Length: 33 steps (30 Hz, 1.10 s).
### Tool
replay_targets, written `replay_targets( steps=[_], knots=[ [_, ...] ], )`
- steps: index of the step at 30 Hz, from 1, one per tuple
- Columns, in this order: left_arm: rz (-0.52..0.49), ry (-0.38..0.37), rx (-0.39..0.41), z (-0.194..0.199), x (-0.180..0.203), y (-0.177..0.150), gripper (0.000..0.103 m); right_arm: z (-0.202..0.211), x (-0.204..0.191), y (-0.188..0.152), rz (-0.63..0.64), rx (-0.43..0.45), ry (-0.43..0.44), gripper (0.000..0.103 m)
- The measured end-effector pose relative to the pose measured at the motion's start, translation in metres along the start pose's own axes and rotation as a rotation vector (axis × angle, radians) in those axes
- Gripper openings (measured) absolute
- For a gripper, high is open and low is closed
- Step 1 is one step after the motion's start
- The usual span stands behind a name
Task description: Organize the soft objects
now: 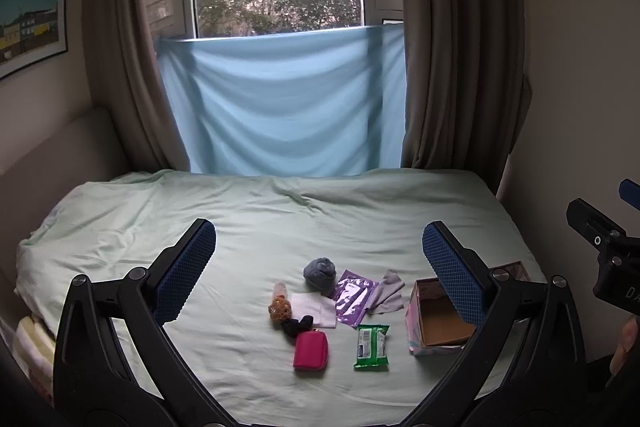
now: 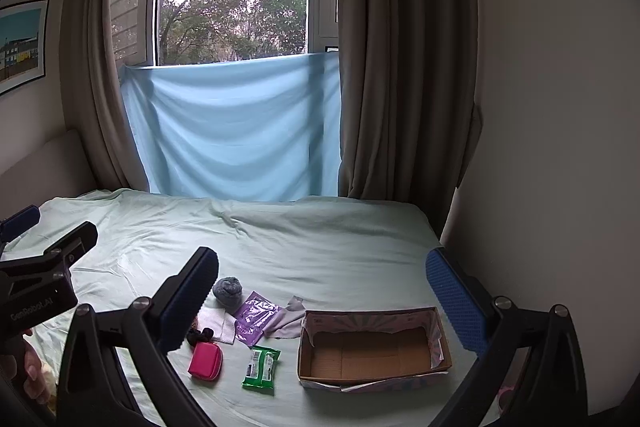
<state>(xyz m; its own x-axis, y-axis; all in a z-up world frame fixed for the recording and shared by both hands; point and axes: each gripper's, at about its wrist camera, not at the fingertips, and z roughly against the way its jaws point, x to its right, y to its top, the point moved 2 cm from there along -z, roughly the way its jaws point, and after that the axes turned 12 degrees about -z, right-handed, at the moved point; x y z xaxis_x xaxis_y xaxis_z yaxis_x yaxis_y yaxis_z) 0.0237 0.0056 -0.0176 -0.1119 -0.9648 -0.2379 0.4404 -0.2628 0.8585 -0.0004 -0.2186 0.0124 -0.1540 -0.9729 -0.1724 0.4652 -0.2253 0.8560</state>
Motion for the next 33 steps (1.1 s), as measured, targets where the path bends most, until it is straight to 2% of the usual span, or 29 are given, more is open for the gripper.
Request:
replay_targets(
  steps=[33],
  knots=[
    [0.020,-0.046,-0.021,-0.016,-0.003,-0.002,0.103,-0.010,-0.005,-0.004,0.014,-0.006,0.031,0.103]
  ],
)
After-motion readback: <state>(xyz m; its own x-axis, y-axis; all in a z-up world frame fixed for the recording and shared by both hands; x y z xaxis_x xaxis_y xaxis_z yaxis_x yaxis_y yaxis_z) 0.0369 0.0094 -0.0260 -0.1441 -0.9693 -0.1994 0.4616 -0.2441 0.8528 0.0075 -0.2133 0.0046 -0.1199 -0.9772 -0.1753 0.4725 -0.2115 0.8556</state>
